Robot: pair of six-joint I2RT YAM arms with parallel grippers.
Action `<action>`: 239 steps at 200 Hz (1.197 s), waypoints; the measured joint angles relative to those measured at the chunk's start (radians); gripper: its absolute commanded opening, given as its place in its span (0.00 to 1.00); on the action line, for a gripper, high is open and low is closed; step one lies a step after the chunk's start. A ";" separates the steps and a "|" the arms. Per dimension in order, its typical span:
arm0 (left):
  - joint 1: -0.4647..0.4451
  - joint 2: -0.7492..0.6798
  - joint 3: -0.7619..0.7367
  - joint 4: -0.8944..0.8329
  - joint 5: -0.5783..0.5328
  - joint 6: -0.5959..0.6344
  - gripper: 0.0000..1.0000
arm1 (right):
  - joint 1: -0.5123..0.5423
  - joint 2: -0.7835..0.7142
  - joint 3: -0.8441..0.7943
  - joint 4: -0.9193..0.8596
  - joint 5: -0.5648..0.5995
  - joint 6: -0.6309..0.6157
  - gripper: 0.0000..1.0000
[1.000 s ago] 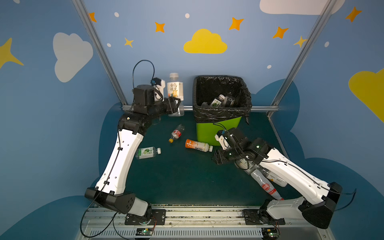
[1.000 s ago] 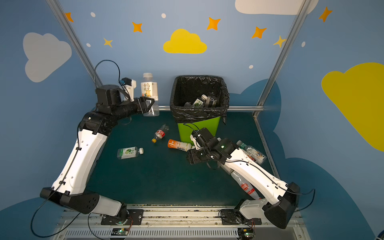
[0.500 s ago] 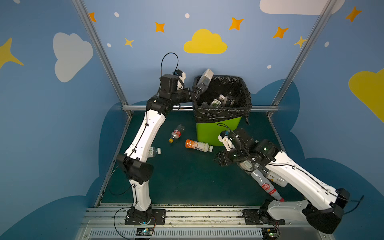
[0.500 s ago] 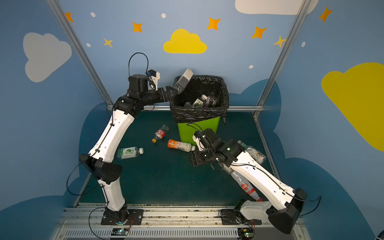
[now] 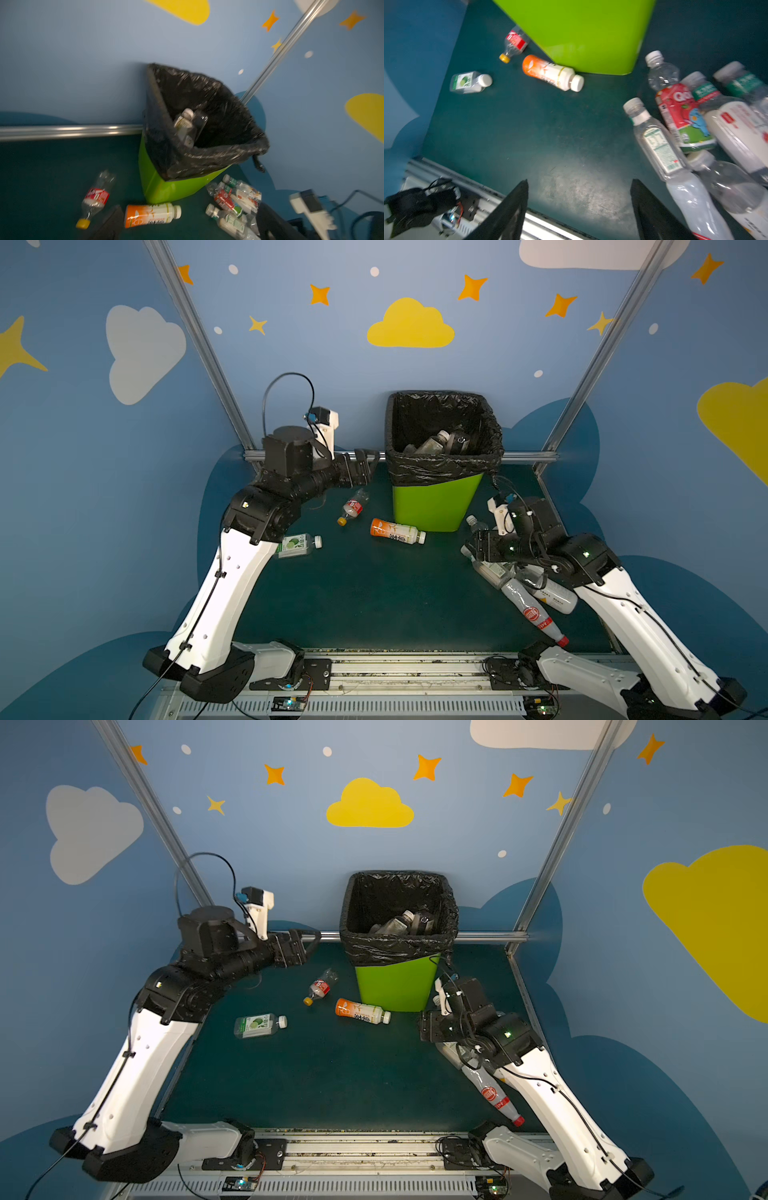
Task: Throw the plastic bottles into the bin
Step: 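Lower the left gripper back while the right gripper descends on the bottle cluster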
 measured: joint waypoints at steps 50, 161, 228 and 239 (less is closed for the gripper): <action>-0.008 -0.196 -0.439 -0.078 -0.026 -0.084 1.00 | -0.237 0.002 -0.083 -0.098 0.047 -0.021 0.80; -0.019 -0.389 -0.638 -0.098 0.005 -0.216 1.00 | -0.340 0.089 -0.370 -0.091 0.040 0.035 0.89; -0.021 -0.427 -0.638 -0.135 0.003 -0.193 1.00 | -0.506 0.298 -0.370 -0.079 0.035 0.015 0.88; -0.021 -0.433 -0.638 -0.143 0.000 -0.185 1.00 | -0.521 0.332 -0.370 -0.075 0.027 0.007 0.88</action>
